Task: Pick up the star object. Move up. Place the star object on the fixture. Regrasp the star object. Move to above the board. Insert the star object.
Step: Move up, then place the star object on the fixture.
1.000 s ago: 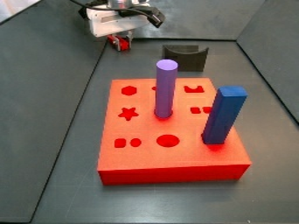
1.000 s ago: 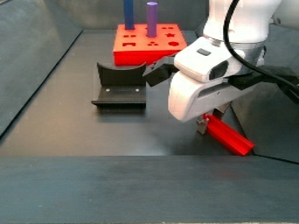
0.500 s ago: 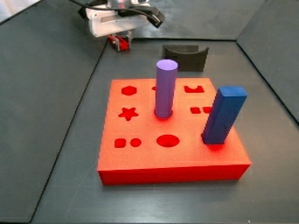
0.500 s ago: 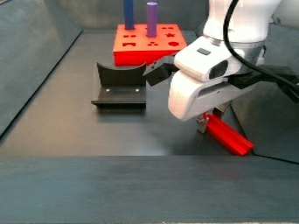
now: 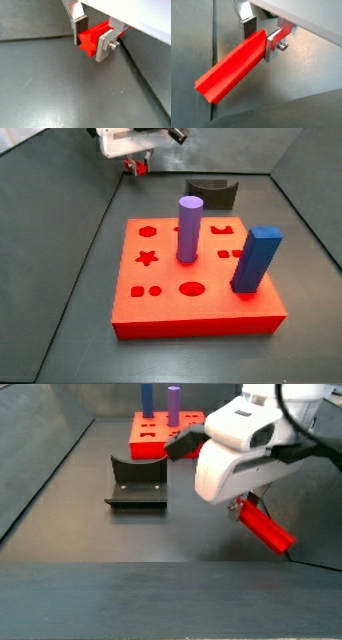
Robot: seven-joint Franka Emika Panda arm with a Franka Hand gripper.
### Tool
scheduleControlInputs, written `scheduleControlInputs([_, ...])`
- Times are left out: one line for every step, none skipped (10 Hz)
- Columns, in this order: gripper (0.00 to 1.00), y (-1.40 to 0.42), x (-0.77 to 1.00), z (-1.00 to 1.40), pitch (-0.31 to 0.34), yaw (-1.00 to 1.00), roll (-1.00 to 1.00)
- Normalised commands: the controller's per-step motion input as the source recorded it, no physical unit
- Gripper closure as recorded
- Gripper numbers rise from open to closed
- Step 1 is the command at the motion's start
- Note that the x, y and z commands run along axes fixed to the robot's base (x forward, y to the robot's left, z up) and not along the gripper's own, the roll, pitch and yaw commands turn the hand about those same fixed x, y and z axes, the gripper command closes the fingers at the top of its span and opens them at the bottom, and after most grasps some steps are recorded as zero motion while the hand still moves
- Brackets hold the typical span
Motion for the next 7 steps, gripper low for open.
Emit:
scheduleControlInputs([1.00,-0.01,-0.02,0.23,0.120,0.00,0.10])
scheduleControlInputs([1.00,0.00,0.00,1.00,0.000,0.00,0.00])
scheduleControlInputs([1.00,0.00,0.00,1.00,-0.004,0.01,0.02])
scheduleControlInputs([1.00,0.00,-0.01,1.00,0.022,0.01,0.02])
scheduleControlInputs([1.00,0.00,-0.01,1.00,0.050,0.00,0.03])
scheduleControlInputs([1.00,0.01,-0.01,1.00,0.085,-0.01,0.05])
scheduleControlInputs([1.00,0.01,-0.02,1.00,0.099,-0.02,0.06])
